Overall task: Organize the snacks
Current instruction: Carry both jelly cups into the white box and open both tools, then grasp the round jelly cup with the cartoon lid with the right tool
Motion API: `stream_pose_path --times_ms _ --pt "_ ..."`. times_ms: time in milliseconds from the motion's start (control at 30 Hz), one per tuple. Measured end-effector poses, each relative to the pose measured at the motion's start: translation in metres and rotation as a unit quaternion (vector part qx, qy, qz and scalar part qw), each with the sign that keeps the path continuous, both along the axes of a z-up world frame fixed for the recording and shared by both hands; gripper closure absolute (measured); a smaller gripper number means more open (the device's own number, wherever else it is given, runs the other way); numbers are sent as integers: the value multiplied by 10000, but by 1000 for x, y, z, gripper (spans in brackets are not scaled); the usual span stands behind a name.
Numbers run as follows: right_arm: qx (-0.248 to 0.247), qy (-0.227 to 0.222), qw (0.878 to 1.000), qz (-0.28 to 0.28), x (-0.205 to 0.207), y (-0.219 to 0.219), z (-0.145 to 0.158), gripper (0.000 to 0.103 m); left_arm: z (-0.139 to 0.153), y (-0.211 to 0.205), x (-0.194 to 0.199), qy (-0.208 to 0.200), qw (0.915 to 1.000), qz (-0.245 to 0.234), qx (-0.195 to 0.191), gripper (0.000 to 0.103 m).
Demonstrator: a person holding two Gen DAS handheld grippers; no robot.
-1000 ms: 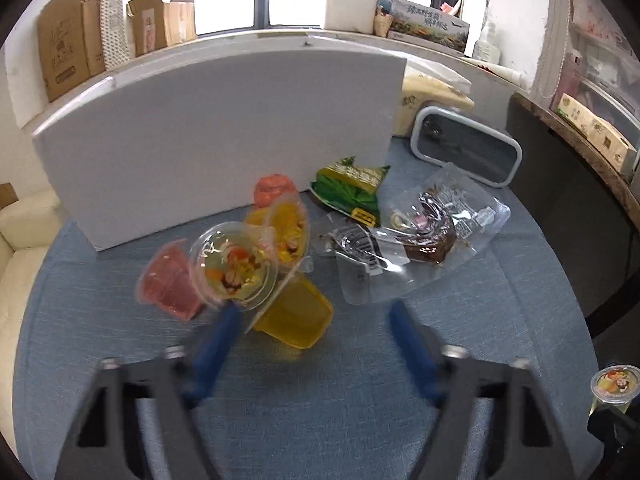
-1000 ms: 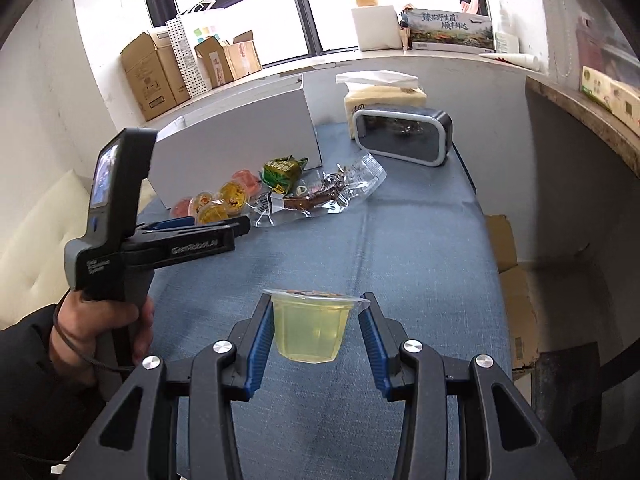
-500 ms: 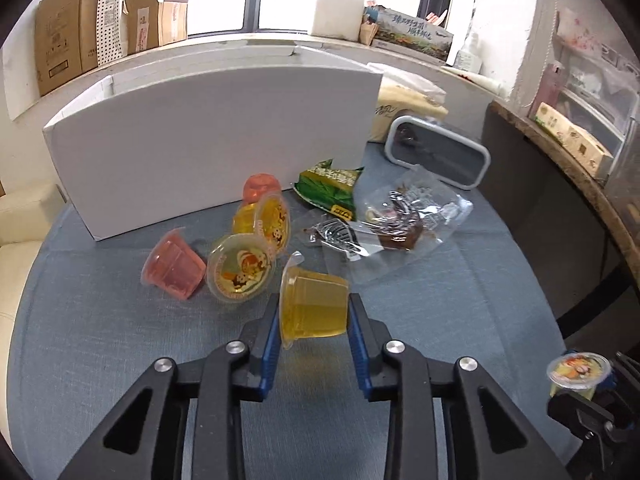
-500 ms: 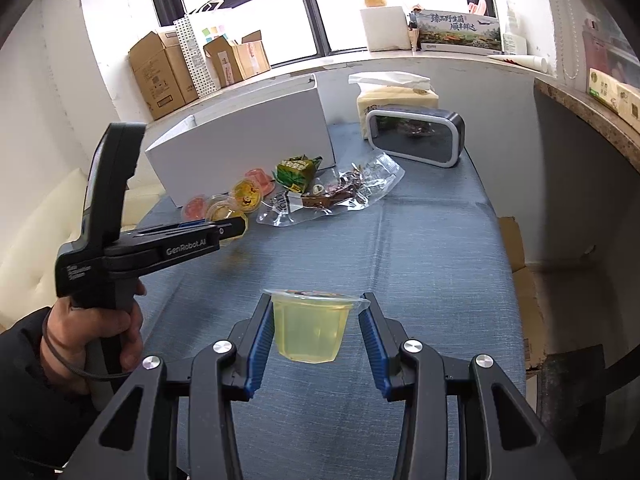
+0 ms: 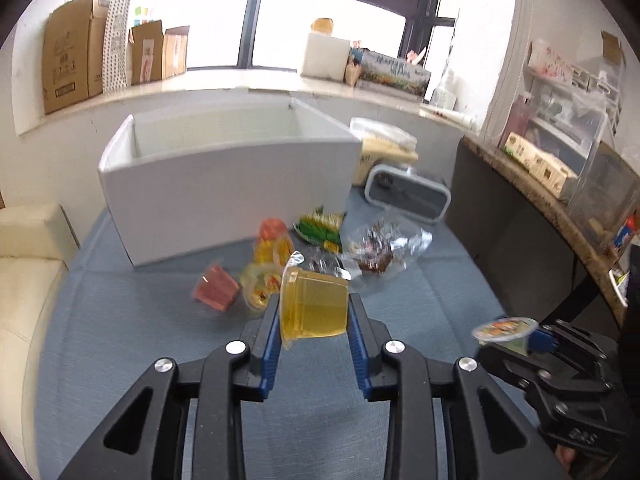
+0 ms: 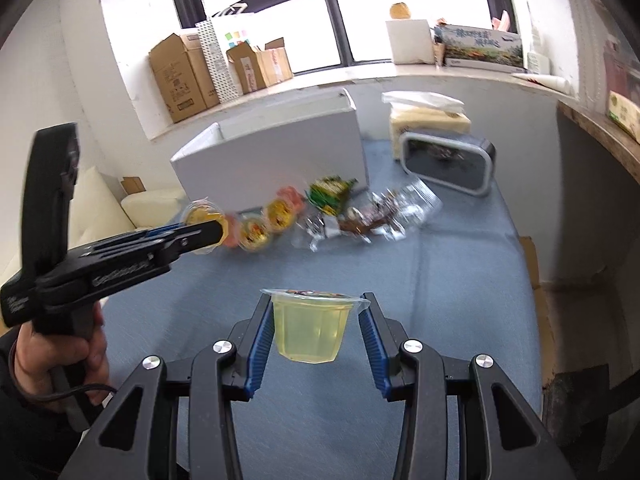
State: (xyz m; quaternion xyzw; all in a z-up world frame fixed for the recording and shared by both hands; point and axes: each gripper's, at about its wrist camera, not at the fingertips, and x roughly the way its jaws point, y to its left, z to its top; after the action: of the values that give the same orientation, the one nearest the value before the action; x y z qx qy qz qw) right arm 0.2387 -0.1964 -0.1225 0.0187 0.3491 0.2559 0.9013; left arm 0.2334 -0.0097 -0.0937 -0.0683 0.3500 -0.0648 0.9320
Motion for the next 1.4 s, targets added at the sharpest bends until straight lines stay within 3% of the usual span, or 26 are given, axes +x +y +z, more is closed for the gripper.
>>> stream_pose_path --times_ms 200,333,433,600,767,800,833,867,900,1033,1400 --pt "33 -305 9993 201 43 35 33 57 37 34 20 -307 9993 131 -140 69" --pt "353 -295 9985 288 95 61 56 57 61 63 57 -532 9982 178 -195 69" --pt "98 -452 9985 290 132 91 68 57 72 83 91 -583 9979 233 -166 69" --pt "-148 -413 9988 227 192 126 77 57 73 104 136 -454 9987 194 -134 69" --pt "-263 -115 9994 198 232 143 61 55 56 115 158 -270 9993 274 35 68" --pt "-305 -47 9994 144 237 144 58 49 52 116 160 -234 9992 288 125 59" --pt "-290 -9 9995 93 239 143 56 20 49 118 162 -197 9992 318 158 33" --pt "-206 -42 9998 59 239 140 55 0 47 122 162 -176 9991 367 127 17" --pt "-185 -124 9997 35 237 137 55 0 45 127 158 -219 9988 426 62 0" --pt "-431 -318 9986 -1 227 132 55 0 45 142 151 -329 9979 526 -208 0" --pt "128 -262 9996 -8 185 101 60 0 50 127 119 -402 9966 695 199 0"
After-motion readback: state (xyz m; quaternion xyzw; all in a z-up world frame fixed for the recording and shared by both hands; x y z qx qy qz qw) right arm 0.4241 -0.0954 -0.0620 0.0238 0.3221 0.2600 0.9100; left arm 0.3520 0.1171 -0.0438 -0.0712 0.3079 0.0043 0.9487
